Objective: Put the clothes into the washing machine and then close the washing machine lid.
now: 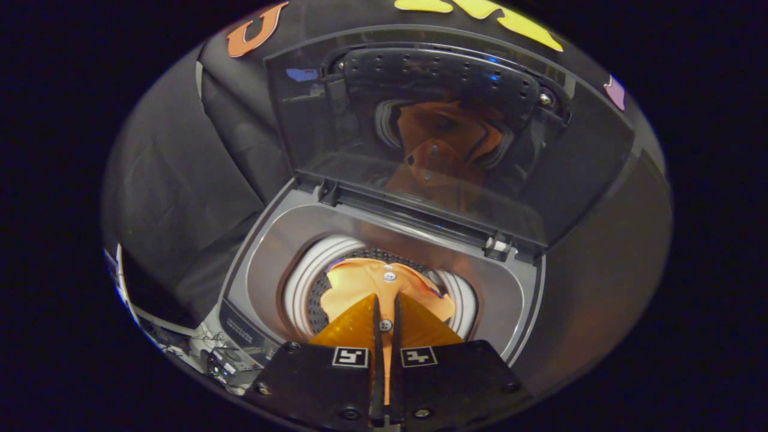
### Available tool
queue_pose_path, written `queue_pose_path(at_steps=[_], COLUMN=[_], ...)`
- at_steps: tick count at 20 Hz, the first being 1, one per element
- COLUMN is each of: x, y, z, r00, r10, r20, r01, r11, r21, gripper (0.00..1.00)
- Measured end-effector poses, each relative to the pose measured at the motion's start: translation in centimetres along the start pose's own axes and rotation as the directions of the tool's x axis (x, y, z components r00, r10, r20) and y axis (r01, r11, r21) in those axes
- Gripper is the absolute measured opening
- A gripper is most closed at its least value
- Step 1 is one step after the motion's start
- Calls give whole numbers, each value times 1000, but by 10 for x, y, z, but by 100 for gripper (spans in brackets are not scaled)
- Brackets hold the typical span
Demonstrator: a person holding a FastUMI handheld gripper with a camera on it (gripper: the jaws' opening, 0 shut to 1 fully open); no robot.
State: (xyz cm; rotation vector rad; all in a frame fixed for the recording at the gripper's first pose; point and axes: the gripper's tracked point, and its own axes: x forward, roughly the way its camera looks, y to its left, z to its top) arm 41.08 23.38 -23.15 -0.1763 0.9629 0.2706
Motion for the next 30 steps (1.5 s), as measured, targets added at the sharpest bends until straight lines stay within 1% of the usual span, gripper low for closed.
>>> queue_pose_path(at_steps=[1,2,3,5,6,8,10,11,12,14,15,16,17,18,19,21,22,26,29,30], x=[-2,0,-5,-11,-17,-36,-67,-88,-109,-154,-171,-181,-180,-179,-168,-127,-116,-86,-72,-71], y=[11,9,6,7,7,14,23,28,29,30,26,20,10,-3,-12,-17,-21,-38,-40,-40], z=[-11,-10,-4,2,10,41,83,109,133,185,211,233,257,268,275,270,272,276,275,276], r00=[998,998,999,999,999,990,962,937,904,822,783,764,755,767,796,866,878,901,920,920], r10=[52,52,36,32,36,54,101,132,154,174,171,149,113,55,15,-11,-21,-74,-75,-68], r20=[-31,-33,-17,5,35,132,253,323,400,542,598,628,645,640,605,500,478,428,385,387], r01=[-52,-52,-37,-32,-34,-40,-68,-84,-91,-84,-77,-58,-26,19,50,48,45,64,50,30], r11=[999,999,999,998,997,994,988,984,981,979,981,985,990,994,995,997,998,997,996,994], r21=[7,2,-12,-45,-67,-105,-137,-156,-172,-187,-179,-163,-142,-108,-90,-62,-38,38,77,104], gripper=[37,68,98,97,96,96,96,96,96,96,96,96,97,97,98,98,98,98,98,98])
